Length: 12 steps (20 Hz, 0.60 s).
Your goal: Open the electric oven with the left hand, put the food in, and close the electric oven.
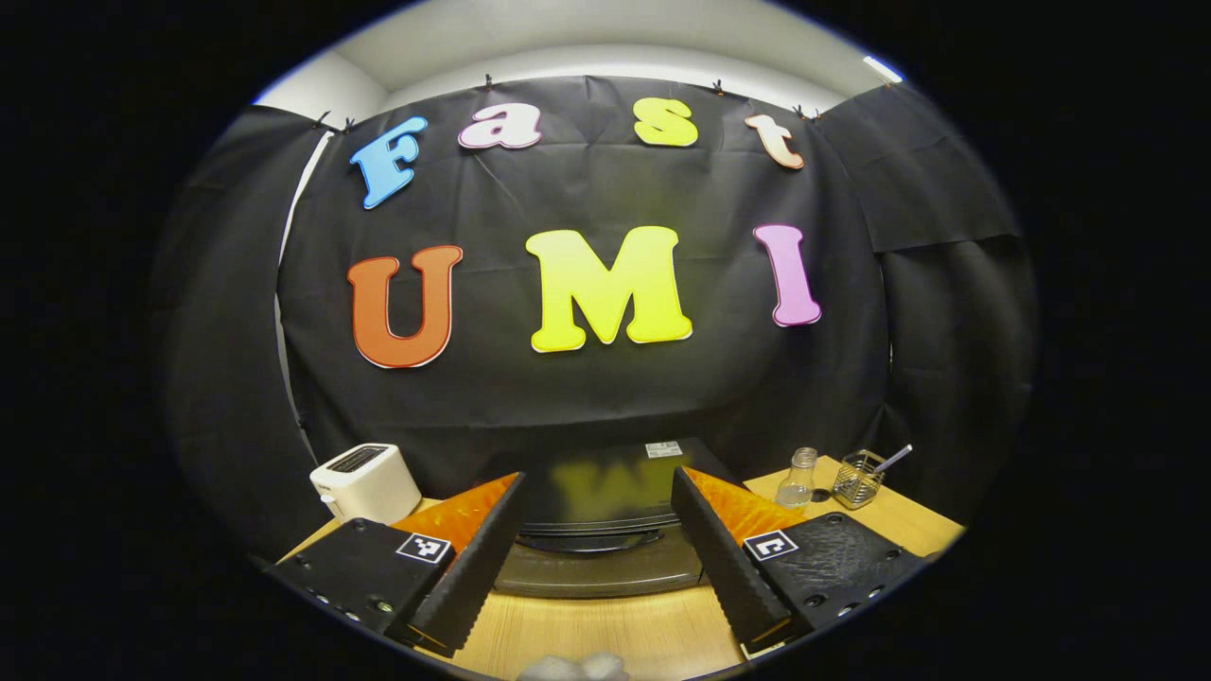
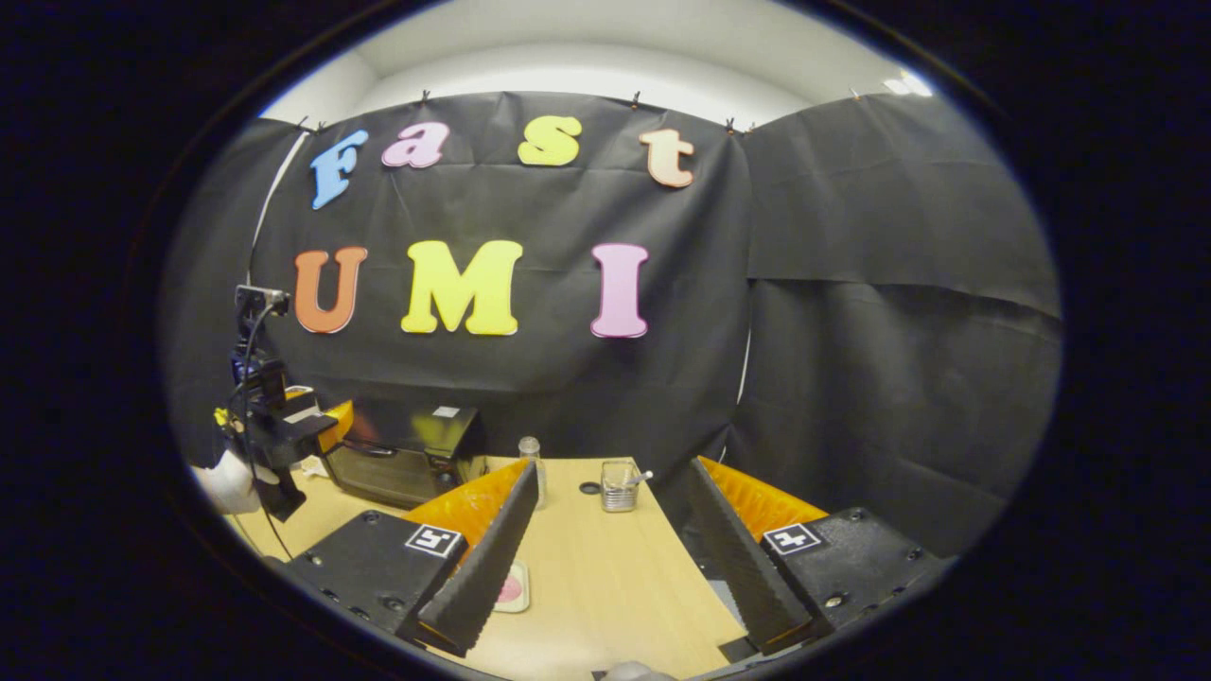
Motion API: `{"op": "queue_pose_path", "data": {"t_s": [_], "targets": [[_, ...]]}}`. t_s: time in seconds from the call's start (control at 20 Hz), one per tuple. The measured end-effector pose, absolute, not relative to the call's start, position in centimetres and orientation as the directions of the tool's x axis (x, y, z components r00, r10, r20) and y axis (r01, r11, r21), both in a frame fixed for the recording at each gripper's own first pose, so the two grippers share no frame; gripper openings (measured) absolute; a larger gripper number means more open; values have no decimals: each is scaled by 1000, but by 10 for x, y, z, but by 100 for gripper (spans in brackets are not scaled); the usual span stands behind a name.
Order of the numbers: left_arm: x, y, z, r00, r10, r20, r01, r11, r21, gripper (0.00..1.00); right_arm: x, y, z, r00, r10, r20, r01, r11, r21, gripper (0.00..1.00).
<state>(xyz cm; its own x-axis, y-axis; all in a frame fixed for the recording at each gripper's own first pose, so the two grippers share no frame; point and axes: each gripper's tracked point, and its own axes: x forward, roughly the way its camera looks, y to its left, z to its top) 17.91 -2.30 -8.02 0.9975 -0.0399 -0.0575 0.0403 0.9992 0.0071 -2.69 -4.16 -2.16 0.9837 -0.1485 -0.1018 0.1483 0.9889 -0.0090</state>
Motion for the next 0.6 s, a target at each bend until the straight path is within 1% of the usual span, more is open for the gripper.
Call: {"op": "queue_pose_path", "data": {"t_s": [0.25, 0.5, 0.6], "targets": [[221, -15, -128, 992, -12, -128, 15, 1000, 23, 97, -28, -49, -26, 976, -179, -126, 180, 984, -7, 96], [239, -18, -158, 983, -27, -179, 29, 1000, 8, 97, -27, -51, -26, 971, -195, -139, 194, 981, -21, 96], [238, -21, -179, 969, -36, -243, 30, 999, -27, 97, -26, -51, -28, 970, -194, -144, 193, 981, -19, 96]]}}
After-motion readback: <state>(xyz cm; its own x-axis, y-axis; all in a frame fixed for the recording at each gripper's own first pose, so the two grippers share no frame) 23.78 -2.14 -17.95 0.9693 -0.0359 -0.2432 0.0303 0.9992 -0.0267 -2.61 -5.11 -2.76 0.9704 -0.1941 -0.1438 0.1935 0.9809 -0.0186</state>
